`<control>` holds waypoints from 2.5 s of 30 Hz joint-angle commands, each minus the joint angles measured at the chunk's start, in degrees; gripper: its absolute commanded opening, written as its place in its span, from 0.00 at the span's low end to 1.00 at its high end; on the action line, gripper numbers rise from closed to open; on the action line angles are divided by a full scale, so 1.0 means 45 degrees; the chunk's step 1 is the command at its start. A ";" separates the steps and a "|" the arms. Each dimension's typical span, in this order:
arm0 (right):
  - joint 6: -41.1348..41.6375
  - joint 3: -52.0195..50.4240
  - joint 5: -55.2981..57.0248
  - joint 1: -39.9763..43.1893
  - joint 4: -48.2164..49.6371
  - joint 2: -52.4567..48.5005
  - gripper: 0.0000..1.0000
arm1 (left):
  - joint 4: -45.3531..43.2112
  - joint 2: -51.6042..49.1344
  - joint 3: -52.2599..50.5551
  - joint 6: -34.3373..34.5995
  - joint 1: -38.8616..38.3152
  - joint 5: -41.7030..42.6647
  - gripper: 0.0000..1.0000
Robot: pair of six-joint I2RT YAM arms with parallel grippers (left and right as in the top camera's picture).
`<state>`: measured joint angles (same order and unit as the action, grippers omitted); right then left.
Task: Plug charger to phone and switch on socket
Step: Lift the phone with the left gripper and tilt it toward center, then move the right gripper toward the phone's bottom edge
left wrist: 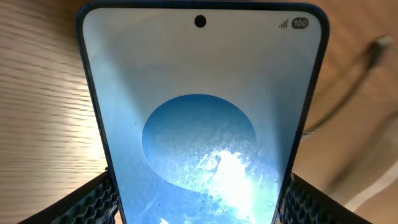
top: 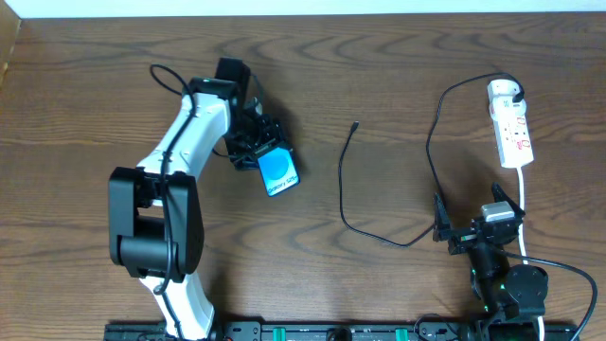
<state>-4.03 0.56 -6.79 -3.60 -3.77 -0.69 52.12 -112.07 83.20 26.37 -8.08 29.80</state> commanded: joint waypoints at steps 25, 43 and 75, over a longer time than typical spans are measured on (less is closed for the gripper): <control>-0.0073 -0.0053 0.0053 0.0053 -0.0015 0.0078 0.99 | -0.0704 0.0359 0.0238 0.5081 0.1423 0.8291 0.74; -0.0073 -0.0053 0.0053 0.0053 -0.0015 0.0078 0.99 | -0.0704 0.0359 0.0238 0.8641 0.1423 0.8898 0.73; 0.3138 -0.0049 -0.0782 0.0053 0.0034 -0.0141 0.99 | -0.0748 0.0359 0.0233 0.8961 0.1307 0.5032 0.72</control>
<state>3.42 0.56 -7.88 -3.60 -3.64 -0.80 48.71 -112.07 83.20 66.22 -2.26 60.42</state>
